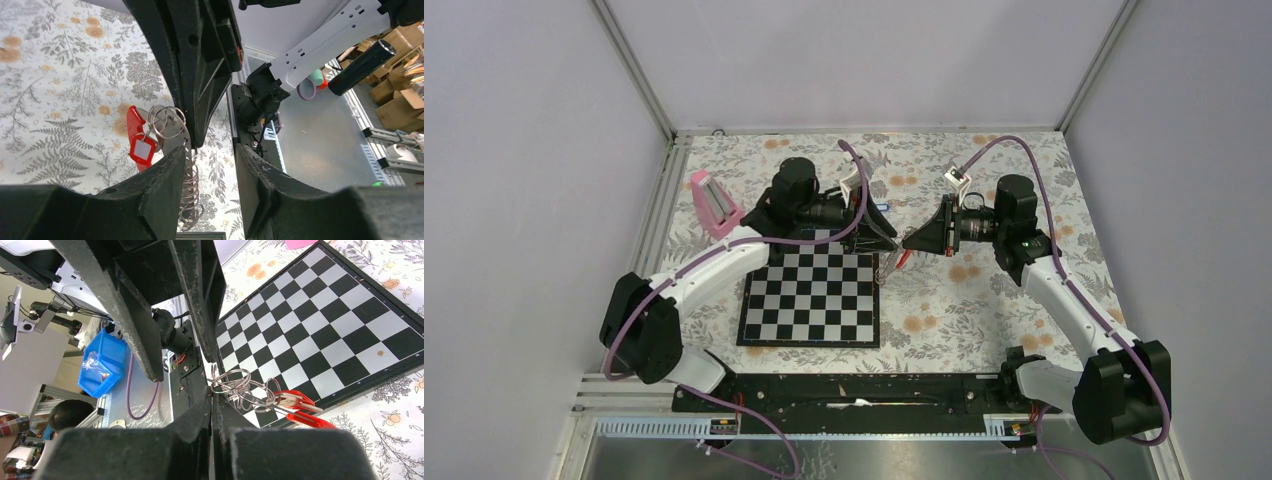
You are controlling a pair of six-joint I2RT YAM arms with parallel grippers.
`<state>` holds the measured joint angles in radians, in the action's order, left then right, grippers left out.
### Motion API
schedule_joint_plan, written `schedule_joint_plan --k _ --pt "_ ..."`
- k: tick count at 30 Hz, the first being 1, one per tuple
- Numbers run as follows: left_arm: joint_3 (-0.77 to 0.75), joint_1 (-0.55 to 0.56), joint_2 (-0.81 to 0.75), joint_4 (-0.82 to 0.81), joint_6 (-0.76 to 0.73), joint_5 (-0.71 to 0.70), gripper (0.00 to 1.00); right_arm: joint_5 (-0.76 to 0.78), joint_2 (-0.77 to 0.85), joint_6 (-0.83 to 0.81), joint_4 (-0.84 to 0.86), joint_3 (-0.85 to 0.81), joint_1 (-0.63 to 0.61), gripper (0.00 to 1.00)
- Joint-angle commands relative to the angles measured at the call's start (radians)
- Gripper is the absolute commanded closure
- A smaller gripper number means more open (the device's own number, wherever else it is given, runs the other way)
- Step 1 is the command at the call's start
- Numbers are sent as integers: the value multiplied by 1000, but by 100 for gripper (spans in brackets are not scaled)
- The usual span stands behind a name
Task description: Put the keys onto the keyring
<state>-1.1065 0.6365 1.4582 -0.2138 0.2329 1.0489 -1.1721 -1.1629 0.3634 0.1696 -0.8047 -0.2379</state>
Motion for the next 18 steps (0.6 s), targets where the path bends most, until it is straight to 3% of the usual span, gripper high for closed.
schedule_joint_plan --k 1,8,18 --pt "5 -3 16 -88 80 -14 55 -38 37 -15 34 -5 7 100" --pt "12 -2 29 -76 81 -38 56 -40 37 -17 34 -6 8 100" --pt "21 8 43 -76 86 -34 71 -38 39 -17 36 -2 9 100"
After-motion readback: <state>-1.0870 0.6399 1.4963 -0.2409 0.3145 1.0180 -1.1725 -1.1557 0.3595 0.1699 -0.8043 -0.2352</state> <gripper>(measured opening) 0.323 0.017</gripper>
